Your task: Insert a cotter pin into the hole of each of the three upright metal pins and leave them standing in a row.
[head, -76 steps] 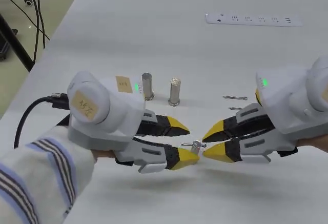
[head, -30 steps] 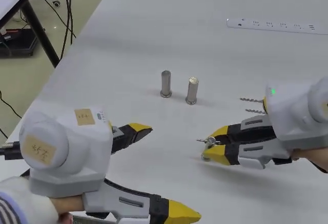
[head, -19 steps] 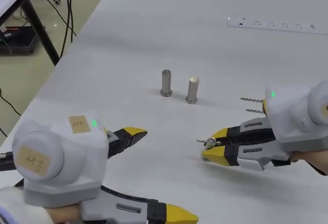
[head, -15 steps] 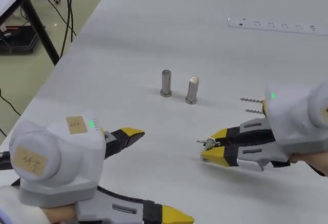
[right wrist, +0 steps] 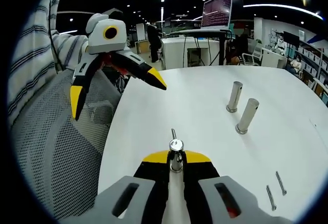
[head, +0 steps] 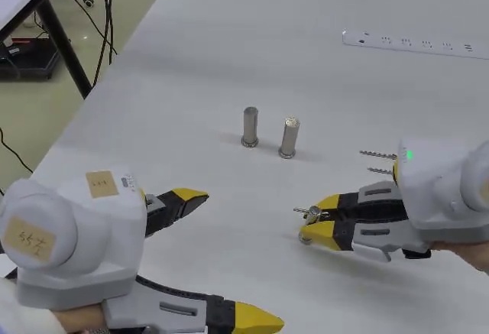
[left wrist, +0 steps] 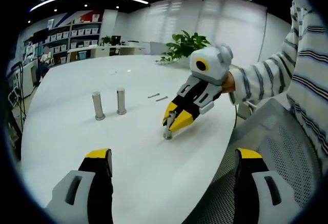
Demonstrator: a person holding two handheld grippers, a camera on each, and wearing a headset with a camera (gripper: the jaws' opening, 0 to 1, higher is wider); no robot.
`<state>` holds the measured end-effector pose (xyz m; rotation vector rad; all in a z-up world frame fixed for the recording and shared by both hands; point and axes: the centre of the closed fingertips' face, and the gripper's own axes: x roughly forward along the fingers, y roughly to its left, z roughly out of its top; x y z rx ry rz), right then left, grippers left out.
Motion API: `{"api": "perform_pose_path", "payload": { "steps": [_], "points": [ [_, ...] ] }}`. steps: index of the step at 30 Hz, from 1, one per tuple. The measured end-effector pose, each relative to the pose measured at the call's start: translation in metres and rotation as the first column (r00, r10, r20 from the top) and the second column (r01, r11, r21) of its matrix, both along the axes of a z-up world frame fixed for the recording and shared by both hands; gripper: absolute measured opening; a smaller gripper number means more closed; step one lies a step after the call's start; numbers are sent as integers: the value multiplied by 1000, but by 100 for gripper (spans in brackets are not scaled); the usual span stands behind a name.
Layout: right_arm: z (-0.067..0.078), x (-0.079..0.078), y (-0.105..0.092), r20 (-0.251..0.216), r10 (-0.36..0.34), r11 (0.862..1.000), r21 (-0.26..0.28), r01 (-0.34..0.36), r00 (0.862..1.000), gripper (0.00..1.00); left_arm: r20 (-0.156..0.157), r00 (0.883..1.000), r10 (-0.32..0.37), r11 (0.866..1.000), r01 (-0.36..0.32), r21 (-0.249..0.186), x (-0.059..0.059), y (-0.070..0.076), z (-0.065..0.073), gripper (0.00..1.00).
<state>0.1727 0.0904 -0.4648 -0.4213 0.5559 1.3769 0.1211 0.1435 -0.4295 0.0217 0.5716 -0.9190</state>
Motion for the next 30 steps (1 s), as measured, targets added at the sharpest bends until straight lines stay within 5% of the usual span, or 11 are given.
{"api": "perform_pose_path", "payload": {
  "steps": [15, 30],
  "points": [
    [12, 22, 14, 52, -9, 1000, 27, 8, 999, 4, 7, 1000, 16, 999, -16, 43, 1, 9, -4, 99],
    [13, 42, 28, 92, 25, 1000, 9, -26, 995, 4, 8, 999, 36, 999, -36, 25, 10, 9, 1, 99]
  ]
}}
